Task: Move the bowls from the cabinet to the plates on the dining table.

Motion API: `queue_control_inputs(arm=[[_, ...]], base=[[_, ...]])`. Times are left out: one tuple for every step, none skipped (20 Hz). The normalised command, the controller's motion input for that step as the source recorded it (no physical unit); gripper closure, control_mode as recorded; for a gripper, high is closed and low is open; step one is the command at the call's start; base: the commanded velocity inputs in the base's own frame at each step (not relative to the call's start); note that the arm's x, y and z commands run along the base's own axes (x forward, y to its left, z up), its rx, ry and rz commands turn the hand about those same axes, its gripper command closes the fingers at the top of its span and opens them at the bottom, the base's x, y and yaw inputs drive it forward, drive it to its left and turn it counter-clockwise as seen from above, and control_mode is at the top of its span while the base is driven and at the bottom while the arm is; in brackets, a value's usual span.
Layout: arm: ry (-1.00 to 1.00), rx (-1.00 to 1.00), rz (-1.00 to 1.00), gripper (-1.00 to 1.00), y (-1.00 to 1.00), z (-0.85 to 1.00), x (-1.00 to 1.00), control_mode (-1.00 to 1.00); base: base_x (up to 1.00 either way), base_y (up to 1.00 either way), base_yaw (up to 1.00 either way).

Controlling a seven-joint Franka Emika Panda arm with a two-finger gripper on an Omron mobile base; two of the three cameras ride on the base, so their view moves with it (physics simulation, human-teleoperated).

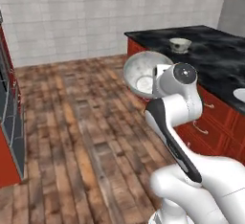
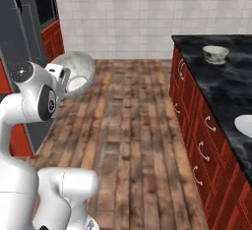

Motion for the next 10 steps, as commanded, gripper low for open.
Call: queue_control_inputs(arm=[[0.00,0.00,0.00,1.00,0.00,0.00,0.00,1.00],[0.00,0.00,0.00,1.00,0.00,0.00,0.00,1.00],[0.00,0.00,0.00,1.00,0.00,0.00,0.00,1.00],[0.00,0.00,0.00,1.00,0.00,0.00,0.00,1.00],[0.00,0.00,0.00,1.00,0.00,0.00,0.00,1.00],[0.00,0.00,0.00,1.00,0.00,0.00,0.00,1.00],[0.00,0.00,0.00,1.00,0.00,0.00,0.00,1.00],[0.00,0.00,0.00,1.00,0.00,0.00,0.00,1.00],[0.00,0.00,0.00,1.00,0.00,0.00,0.00,1.00],[0.00,0.00,0.00,1.00,0.00,0.00,0.00,1.00]], base=[[0.19,-0.02,-0.61],[0.15,0.00,-0.62],[0.01,0.00,-0.61],[0.00,0.00,-0.62],[0.00,0.00,-0.63],[0.06,0.00,-0.65],[0.06,0.00,-0.63],[0.15,0.00,-0.62],[0.11,0.00,-0.61],[0.17,0.00,-0.61]])
